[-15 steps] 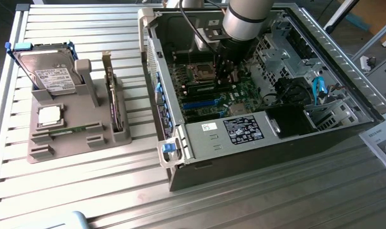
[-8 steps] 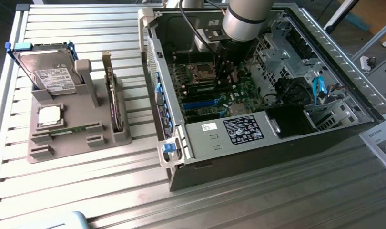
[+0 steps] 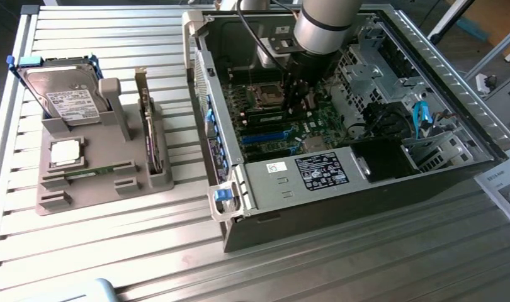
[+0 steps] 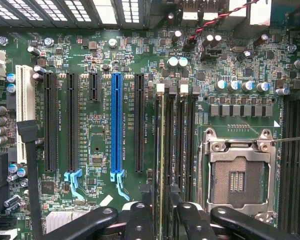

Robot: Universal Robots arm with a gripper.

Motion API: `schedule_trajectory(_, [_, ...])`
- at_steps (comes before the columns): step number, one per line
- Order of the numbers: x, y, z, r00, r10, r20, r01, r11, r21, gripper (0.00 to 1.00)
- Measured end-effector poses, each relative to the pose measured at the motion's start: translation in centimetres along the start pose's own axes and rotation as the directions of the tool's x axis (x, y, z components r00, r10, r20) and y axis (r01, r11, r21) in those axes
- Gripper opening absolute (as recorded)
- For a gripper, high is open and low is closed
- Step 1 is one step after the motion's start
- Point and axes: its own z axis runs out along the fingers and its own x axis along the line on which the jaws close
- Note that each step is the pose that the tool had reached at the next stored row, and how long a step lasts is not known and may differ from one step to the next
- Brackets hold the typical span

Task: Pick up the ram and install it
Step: 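Insert the ram into the slot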

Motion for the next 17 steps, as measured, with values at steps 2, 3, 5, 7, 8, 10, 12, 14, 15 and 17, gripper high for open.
schedule_trajectory(2, [0.0, 0.0, -0.52, 1.0, 0.0, -0.0001, 0.0, 1.0, 0.0, 0.26])
schedule_trajectory(3, [0.0, 0.0, -0.97, 1.0, 0.0, 0.0, 0.0, 1.0, 0.0, 0.26])
schedule_trajectory(5, [-0.1, -0.01, -1.52, 1.0, 0.0, -0.0003, 0.0, 1.0, 0.0, 0.26])
schedule_trajectory(7, [-0.5, -0.01, -1.93, 1.0, 0.0, -0.0003, 0.0, 1.0, 0.0015, 0.25])
schedule_trajectory(8, [-0.5, -0.01, -2.52, 1.0, 0.0, -0.0006, 0.0, 1.0, 0.0017, 0.11])
schedule_trajectory(10, [-0.5, -0.51, -3.92, 1.0, 0.0, -0.0005, 0.0, 1.0, 0.0012, 0.11])
schedule_trajectory(12, [-0.5, -1.85, -3.91, 1.0, 0.001, -0.0007, -0.001, 1.0, -0.0008, 0.11])
schedule_trajectory(14, [-0.5, -3.34, -3.88, 1.0, 0.001, -0.0008, -0.001, 1.0, -0.0035, 0.11])
schedule_trajectory(15, [-0.5, -4.03, -3.85, 1.0, 0.001, -0.0006, -0.001, 1.0, -0.0045, 0.11])
schedule_trajectory(17, [-0.5, -5.18, -3.8, 1.0, 0.001, -0.0006, -0.001, 1.0, -0.0065, 0.11])
